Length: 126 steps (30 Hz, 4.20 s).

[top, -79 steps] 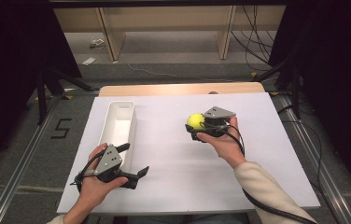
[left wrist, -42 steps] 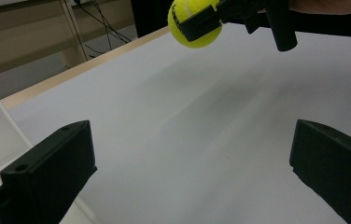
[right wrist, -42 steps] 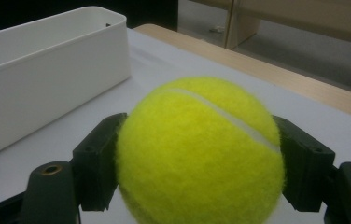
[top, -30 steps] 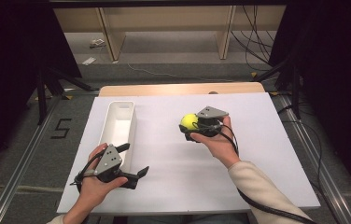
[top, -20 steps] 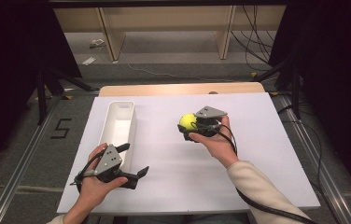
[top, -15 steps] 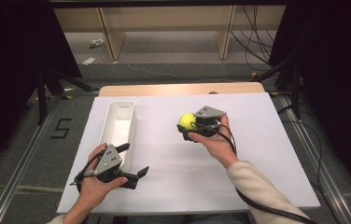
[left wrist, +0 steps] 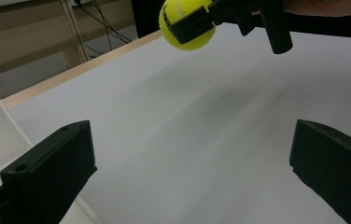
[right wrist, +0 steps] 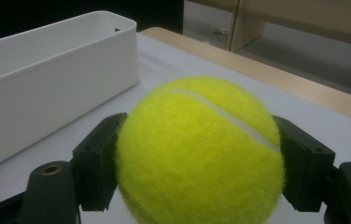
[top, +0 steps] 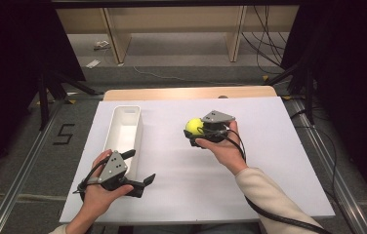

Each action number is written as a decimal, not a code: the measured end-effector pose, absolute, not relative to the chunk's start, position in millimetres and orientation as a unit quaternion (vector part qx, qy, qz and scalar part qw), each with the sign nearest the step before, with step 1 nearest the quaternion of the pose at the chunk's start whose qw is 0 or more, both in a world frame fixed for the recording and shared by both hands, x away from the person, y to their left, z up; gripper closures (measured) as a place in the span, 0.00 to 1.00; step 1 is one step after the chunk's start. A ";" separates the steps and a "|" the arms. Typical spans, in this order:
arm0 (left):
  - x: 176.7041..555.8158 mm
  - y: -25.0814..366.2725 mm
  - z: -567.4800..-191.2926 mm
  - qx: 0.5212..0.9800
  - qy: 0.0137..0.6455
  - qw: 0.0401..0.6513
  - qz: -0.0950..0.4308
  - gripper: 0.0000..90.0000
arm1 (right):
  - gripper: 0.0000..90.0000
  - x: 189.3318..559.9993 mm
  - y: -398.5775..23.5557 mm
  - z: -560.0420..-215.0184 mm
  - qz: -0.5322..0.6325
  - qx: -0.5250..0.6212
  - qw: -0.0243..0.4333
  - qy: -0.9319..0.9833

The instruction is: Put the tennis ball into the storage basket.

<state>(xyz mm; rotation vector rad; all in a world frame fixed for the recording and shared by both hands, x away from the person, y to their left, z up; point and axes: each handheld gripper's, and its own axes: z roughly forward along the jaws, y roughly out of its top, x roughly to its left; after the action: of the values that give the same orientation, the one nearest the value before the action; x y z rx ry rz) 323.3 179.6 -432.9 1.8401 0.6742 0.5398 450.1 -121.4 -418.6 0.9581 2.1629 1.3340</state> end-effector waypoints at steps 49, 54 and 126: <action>323.1 180.1 -432.8 0.770 0.281 0.526 0.226 0.00 | 0.30 450.8 -109.4 -416.5 0.486 0.340 0.203 0.779; 323.1 180.3 -432.8 0.770 0.282 0.526 0.225 0.00 | 0.30 450.8 -108.0 -416.2 0.487 0.339 0.201 0.780; 322.9 180.1 -432.7 0.770 0.281 0.527 0.225 0.00 | 0.30 450.2 -90.5 -415.4 0.495 0.330 0.187 0.782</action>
<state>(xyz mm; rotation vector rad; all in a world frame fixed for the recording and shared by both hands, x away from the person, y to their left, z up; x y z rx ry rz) 322.9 180.1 -432.7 1.8418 0.6709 0.5375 450.2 -90.5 -415.4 0.9295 2.2006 1.3938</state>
